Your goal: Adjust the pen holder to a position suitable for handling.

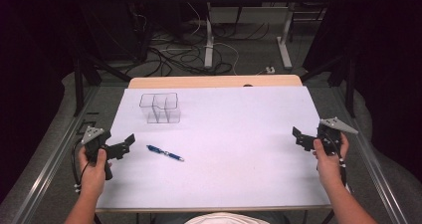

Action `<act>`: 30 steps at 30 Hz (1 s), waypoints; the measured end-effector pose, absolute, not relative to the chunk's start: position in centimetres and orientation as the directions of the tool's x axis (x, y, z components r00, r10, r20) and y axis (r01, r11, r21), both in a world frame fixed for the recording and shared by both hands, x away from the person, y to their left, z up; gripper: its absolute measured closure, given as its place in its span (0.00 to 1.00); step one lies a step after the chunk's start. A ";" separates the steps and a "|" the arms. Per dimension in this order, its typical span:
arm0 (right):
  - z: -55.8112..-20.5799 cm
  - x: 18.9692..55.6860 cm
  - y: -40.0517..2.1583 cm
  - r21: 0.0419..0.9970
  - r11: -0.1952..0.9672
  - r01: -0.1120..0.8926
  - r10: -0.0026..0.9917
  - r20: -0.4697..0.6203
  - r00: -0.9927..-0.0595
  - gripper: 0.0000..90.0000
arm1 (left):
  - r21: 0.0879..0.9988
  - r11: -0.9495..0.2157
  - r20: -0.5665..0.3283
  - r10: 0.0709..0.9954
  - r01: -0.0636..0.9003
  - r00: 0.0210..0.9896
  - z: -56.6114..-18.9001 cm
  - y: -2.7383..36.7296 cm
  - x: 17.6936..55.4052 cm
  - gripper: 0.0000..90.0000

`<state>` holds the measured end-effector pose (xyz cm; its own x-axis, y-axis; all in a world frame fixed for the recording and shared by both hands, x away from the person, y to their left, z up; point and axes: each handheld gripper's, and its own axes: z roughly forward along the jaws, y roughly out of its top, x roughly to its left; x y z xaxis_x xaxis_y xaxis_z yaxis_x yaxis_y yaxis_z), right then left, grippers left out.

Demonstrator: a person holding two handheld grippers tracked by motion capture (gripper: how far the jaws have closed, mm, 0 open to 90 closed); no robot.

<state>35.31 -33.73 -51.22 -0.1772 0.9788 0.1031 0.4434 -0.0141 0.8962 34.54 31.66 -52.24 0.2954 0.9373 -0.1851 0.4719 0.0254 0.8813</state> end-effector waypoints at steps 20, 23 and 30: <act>-51.9 35.1 -33.2 0.880 0.003 0.475 0.973 0.107 -0.204 0.00 | 0.878 -0.034 -0.132 0.941 0.478 0.311 -50.0 29.9 36.4 0.18; -51.9 35.0 -33.3 0.875 0.012 0.484 0.974 0.100 -0.205 0.00 | 0.891 -0.055 -0.100 0.944 0.451 0.313 -49.5 29.6 37.3 0.24; -52.1 35.1 -33.2 0.881 0.010 0.472 0.973 0.100 -0.207 0.00 | 0.908 -0.072 -0.062 0.951 0.413 0.303 -49.0 29.4 38.7 0.32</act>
